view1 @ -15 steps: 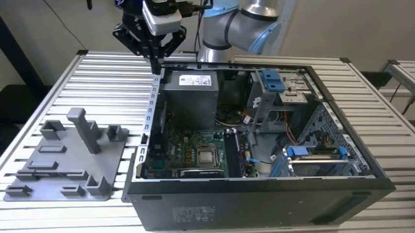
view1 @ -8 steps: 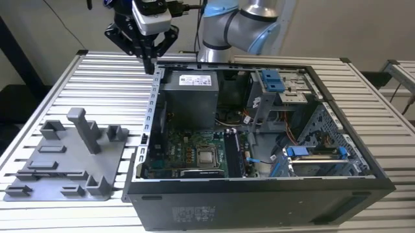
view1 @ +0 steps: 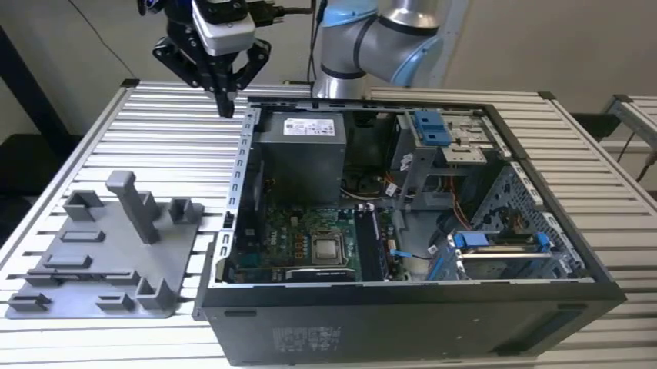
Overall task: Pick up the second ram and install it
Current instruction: 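Reach for the second ram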
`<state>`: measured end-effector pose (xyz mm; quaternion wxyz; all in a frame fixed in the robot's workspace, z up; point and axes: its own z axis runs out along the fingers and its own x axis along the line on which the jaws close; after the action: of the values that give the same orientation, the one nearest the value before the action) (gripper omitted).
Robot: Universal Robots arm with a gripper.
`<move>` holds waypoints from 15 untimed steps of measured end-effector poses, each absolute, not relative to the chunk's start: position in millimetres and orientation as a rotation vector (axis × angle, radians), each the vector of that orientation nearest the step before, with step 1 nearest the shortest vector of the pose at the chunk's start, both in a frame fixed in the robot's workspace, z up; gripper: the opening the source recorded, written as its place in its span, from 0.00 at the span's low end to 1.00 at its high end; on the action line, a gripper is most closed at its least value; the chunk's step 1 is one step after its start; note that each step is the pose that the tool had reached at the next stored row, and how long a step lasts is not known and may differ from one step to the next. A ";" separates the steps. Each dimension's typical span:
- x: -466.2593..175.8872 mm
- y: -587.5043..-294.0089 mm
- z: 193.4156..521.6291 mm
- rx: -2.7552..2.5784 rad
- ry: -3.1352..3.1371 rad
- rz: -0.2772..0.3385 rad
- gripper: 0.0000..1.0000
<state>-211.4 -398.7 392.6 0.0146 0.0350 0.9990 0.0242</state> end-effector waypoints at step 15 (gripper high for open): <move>-234.7 -398.7 392.6 0.109 3.108 0.075 0.11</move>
<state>-234.7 -398.7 392.6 0.0154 0.0350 0.9990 0.0242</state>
